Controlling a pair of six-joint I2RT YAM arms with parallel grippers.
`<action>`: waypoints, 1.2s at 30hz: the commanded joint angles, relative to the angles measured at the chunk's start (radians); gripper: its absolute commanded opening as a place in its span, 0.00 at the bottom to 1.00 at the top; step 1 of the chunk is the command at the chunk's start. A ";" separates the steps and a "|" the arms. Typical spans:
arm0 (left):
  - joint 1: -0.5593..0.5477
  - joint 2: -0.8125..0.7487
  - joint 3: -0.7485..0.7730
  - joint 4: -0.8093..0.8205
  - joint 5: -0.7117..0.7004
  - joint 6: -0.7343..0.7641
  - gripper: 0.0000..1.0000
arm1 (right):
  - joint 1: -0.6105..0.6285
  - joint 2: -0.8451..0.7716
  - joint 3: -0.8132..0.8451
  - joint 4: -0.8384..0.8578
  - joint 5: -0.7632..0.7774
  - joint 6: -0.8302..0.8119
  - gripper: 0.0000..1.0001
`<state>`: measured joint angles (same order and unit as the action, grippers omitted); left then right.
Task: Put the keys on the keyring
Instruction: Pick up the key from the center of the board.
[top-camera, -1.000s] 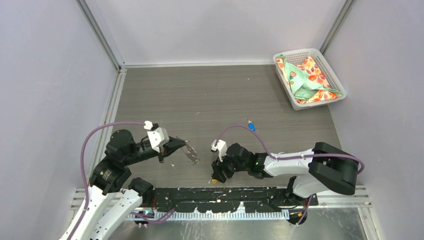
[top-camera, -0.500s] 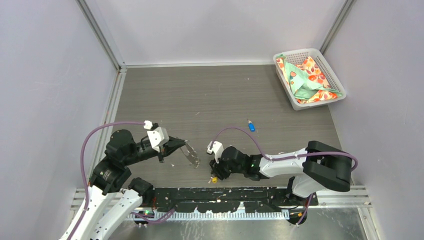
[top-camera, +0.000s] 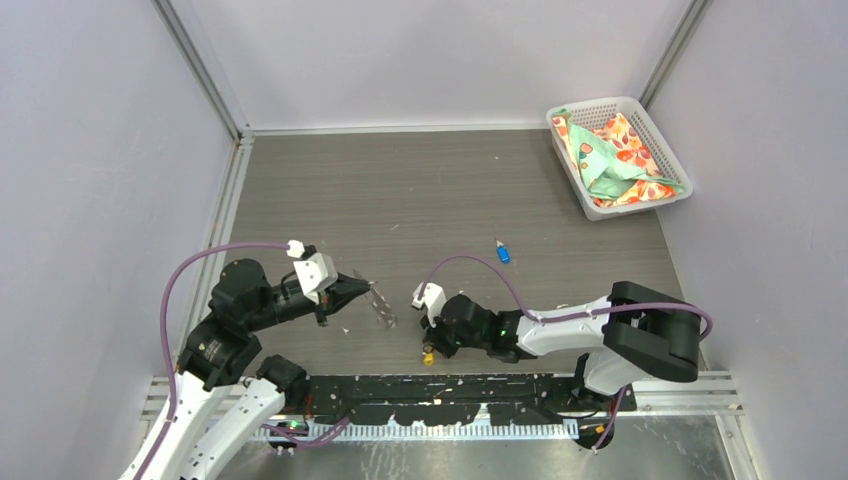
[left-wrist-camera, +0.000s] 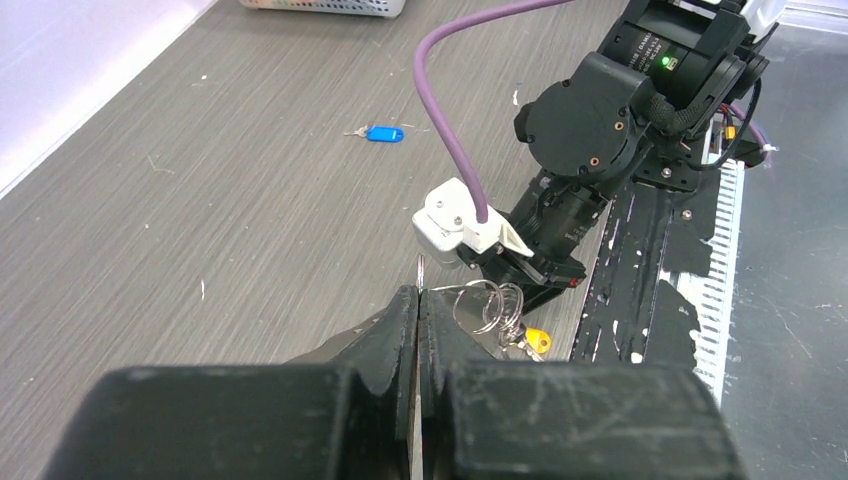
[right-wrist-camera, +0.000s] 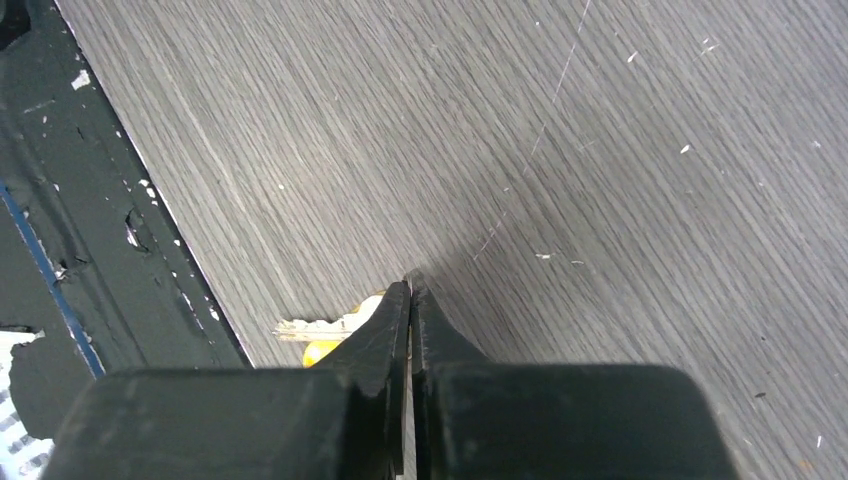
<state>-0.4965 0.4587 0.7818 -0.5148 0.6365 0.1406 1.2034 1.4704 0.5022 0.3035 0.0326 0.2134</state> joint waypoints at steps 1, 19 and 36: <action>-0.002 -0.004 0.039 0.022 -0.004 -0.003 0.00 | 0.006 -0.037 0.012 0.005 0.020 0.001 0.01; -0.002 0.003 0.011 0.008 -0.005 0.022 0.00 | 0.006 -0.327 0.045 -0.060 -0.019 0.037 0.01; -0.002 -0.025 -0.054 0.075 0.039 0.110 0.00 | 0.005 -0.424 0.134 0.149 -0.143 0.121 0.01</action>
<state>-0.4965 0.4511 0.7296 -0.5205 0.6479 0.2214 1.2034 1.0706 0.5907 0.3153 -0.0902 0.2958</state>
